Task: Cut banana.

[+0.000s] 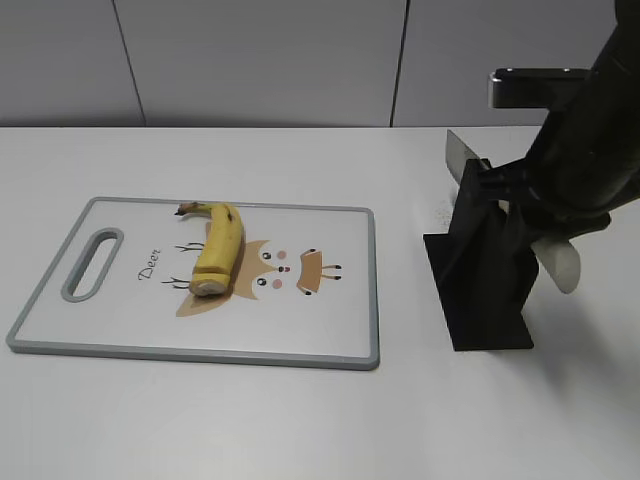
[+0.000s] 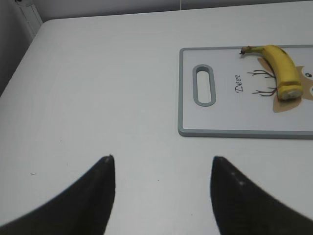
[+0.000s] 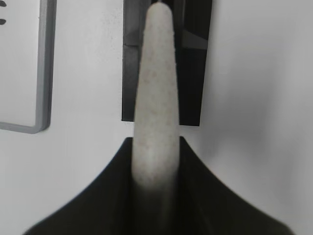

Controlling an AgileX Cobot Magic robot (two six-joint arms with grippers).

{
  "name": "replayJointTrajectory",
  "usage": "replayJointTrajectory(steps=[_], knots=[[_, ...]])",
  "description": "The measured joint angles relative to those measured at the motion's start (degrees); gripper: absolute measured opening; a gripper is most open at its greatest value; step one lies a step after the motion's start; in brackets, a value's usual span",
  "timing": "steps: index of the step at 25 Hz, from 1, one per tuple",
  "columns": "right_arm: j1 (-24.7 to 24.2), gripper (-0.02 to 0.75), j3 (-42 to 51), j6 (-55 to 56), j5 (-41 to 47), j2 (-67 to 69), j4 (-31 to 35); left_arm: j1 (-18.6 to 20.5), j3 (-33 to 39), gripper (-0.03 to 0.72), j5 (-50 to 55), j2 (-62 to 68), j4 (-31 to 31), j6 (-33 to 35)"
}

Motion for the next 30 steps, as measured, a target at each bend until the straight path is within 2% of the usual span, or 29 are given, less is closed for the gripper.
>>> replayJointTrajectory(steps=[11, 25, 26, 28, 30], knots=[[0.6, 0.169, 0.9, 1.4, 8.1, -6.2, 1.6, 0.0, 0.0, 0.589, 0.0, 0.0, 0.0, 0.0], [0.7, 0.169, 5.2, 1.5, 3.1, -5.4, 2.0, 0.1, 0.0, 0.589, 0.0, 0.0, 0.0, 0.0], [0.7, 0.169, 5.2, 1.5, 3.1, -5.4, 2.0, 0.6, 0.0, 0.589, 0.0, 0.0, 0.0, 0.0], [0.7, 0.196, 5.2, 1.5, 2.8, -5.3, 2.0, 6.0, 0.0, 0.589, -0.1, 0.7, 0.0, 0.0], [0.9, 0.321, 5.2, 1.3, 2.4, -5.3, 2.6, 10.9, 0.0, 0.589, -0.1, 1.1, -0.5, 0.2]])
